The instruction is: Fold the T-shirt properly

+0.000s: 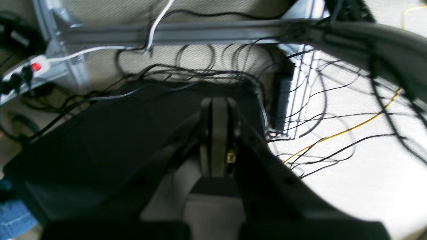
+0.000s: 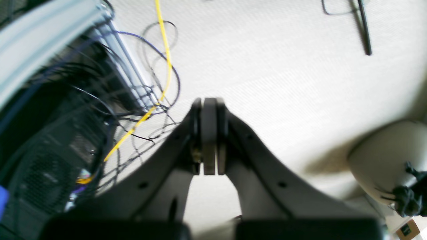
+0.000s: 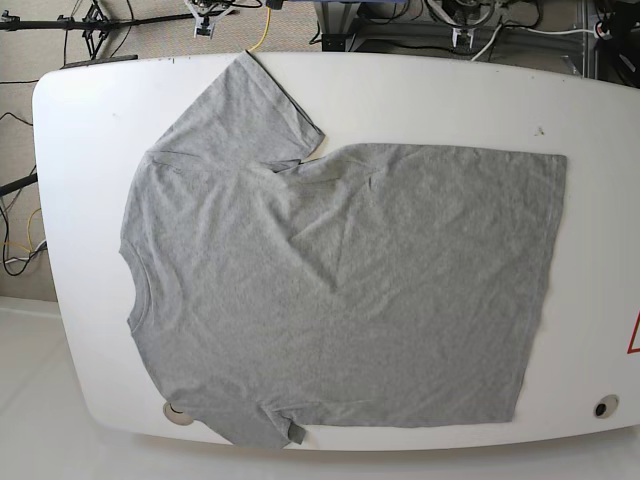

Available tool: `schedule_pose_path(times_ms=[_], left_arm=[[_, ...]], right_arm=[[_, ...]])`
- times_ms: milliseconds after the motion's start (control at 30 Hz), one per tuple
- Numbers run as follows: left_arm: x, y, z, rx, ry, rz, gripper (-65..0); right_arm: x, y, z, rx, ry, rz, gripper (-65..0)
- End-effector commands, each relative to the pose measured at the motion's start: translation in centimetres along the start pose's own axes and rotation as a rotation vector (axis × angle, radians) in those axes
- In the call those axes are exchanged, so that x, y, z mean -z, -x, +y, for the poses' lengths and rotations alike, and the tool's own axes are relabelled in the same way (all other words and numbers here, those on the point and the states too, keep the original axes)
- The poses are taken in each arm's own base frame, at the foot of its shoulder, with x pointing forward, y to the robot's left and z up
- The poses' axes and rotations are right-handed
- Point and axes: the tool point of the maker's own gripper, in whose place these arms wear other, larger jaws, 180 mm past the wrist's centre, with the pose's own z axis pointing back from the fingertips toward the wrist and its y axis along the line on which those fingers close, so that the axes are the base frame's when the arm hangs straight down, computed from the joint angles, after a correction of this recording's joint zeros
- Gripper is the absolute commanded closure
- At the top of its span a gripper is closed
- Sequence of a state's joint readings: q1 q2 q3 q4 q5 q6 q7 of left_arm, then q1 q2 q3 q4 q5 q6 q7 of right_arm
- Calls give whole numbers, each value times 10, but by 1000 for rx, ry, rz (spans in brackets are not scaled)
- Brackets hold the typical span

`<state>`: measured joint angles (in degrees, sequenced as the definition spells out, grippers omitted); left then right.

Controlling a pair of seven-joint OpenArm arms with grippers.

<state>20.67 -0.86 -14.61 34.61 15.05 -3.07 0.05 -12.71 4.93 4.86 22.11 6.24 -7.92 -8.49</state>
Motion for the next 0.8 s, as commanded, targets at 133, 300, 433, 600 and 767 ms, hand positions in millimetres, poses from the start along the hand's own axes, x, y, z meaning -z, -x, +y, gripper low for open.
schedule_pose_path(times_ms=[133, 300, 433, 600, 767], left_arm=[[-11, 2, 17, -31, -19, -42, 0], [-20, -1, 26, -23, -29, -72, 0], [-23, -2, 27, -26, -25, -81, 0], [-28, -1, 28, -28, -7, -79, 0], [-33, 0, 28, -21, 6, -78, 0]], right_arm=[[-3, 8, -19, -1, 23, -31, 0], [-8, 10, -24, -15, 22, -58, 0], [-11, 8, -26, -16, 21, -77, 0], [-15, 3, -28, -21, 19, -105, 0], [-18, 0, -33, -24, 22, -123, 0]])
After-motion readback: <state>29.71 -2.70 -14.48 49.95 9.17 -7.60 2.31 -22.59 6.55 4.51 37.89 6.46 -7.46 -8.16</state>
